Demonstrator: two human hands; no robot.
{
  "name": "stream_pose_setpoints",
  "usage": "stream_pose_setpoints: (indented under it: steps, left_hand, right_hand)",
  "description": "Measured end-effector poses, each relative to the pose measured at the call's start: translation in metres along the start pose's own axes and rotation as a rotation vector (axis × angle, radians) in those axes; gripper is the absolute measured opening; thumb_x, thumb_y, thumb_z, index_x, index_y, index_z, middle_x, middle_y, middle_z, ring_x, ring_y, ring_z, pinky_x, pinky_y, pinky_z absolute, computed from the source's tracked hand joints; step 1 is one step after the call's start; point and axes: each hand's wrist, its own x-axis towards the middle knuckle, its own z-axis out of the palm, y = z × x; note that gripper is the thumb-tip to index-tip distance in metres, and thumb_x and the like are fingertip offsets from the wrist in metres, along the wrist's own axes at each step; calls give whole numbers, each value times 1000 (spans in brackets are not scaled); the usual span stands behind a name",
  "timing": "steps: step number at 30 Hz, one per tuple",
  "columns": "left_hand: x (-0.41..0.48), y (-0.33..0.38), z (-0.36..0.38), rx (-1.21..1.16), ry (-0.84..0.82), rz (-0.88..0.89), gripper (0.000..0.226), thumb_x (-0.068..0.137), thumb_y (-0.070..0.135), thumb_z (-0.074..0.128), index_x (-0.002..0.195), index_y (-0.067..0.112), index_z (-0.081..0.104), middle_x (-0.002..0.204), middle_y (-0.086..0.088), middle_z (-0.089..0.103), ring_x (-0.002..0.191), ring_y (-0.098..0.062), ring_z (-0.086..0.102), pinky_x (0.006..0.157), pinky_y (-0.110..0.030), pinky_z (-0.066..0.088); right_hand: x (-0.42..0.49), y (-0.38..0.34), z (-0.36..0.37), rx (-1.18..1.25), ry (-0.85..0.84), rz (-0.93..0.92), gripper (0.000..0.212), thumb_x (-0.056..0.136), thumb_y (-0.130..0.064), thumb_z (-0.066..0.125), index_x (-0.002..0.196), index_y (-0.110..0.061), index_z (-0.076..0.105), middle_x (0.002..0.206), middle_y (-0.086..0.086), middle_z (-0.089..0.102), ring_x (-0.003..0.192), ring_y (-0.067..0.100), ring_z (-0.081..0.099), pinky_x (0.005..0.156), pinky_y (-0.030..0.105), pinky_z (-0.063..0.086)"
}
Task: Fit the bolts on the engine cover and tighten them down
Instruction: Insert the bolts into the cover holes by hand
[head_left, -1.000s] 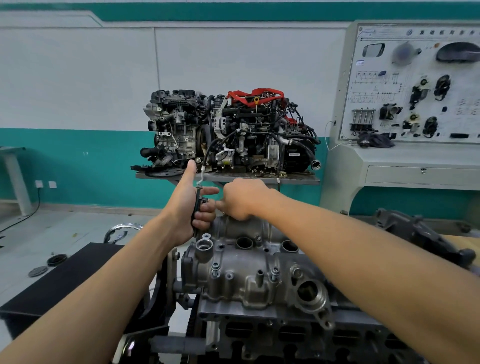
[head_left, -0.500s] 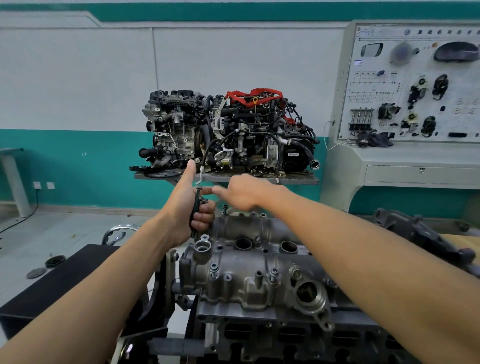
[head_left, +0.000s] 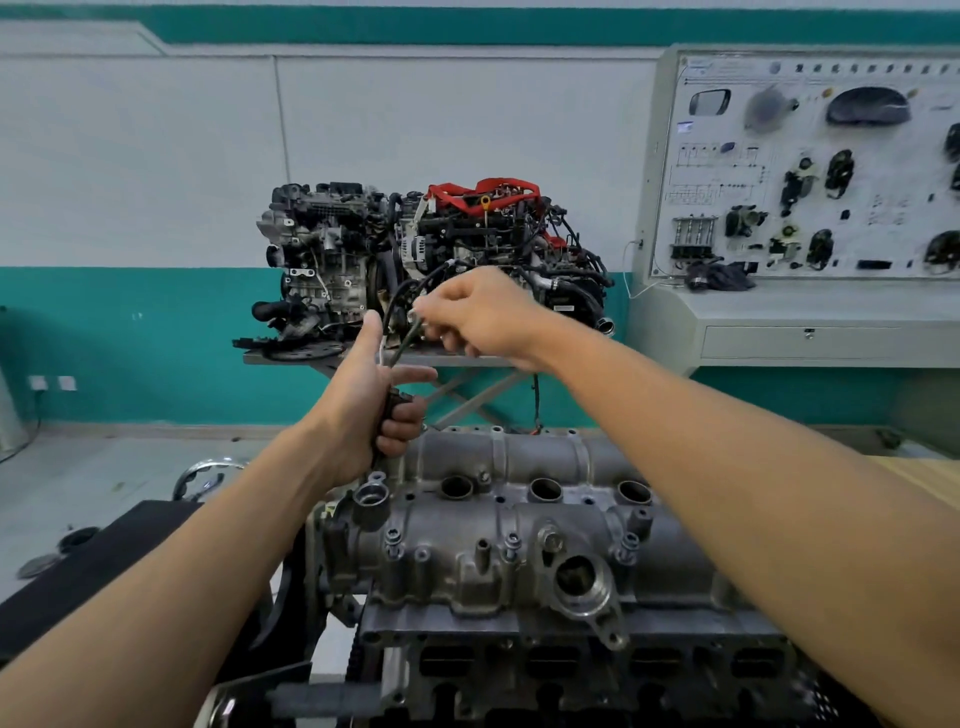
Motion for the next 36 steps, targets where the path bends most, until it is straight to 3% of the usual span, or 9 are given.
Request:
stream_pose_setpoints:
  steps: [2,7,10,16,21,24,29,32,36]
  left_hand:
    - [-1,-1,1,20,33,-12,90,88,84,21,124,9,55,55,3,27,42,-10,19,39,-18,14]
    - [0,-1,7,47,84,2,77,95,75,28,121,8,56,49,5,28,37,-8,20,34,-17,15]
    - [1,-1,15,110,91,17,73,95,73,30,118,9,57,48,6,29,36,-8,20,34,-16,16]
    - [0,-1,21,244,118,51,68,96,72,32,117,12,57,47,7,31,36,-8,22,34,-18,18]
    - [5,3,30,342,123,119,65,95,72,33,113,14,58,46,9,34,37,-8,25,36,-20,20]
    - [10,-3,34,343,118,110,64,95,72,34,111,15,59,46,9,34,37,-8,26,35,-21,21]
    - [15,-13,29,261,103,26,67,94,73,35,112,13,60,47,7,31,37,-8,22,35,-18,16]
    - [14,-13,26,248,100,2,69,94,74,35,111,13,61,47,7,31,37,-8,21,35,-16,16]
    - [13,-13,25,216,88,-34,72,93,75,34,114,12,59,47,7,33,37,-7,23,34,-16,17]
  right_hand:
    - [-1,11,-14,-148,92,23,35,99,-23,60,75,2,70,67,10,65,52,14,51,49,20,42]
    - [-27,48,-19,-664,-105,28,31,99,-25,58,82,-6,74,77,9,71,66,21,61,67,35,53]
    - [-35,60,-19,-619,-54,12,28,99,-25,57,86,-6,73,80,12,71,78,30,65,75,41,54]
    - [-37,72,-21,-583,-7,-54,22,98,-23,60,90,-9,75,78,3,70,73,20,63,72,35,51]
    - [-42,86,-9,-651,-138,-109,18,94,-28,65,87,-15,75,68,-11,61,63,8,55,65,25,46]
    - [-41,91,-8,-738,-178,-92,21,92,-38,65,77,-24,66,67,-8,59,66,16,57,67,32,49]
    - [-33,89,0,-985,-149,3,53,95,-63,42,64,-23,57,62,-8,53,67,19,57,57,31,40]
    - [-31,91,1,-921,-74,114,70,94,-73,26,61,-19,57,62,-4,56,61,13,53,54,29,35]
    - [-33,87,-5,-731,-98,87,58,102,-57,25,70,-21,57,68,-3,58,68,18,56,63,34,39]
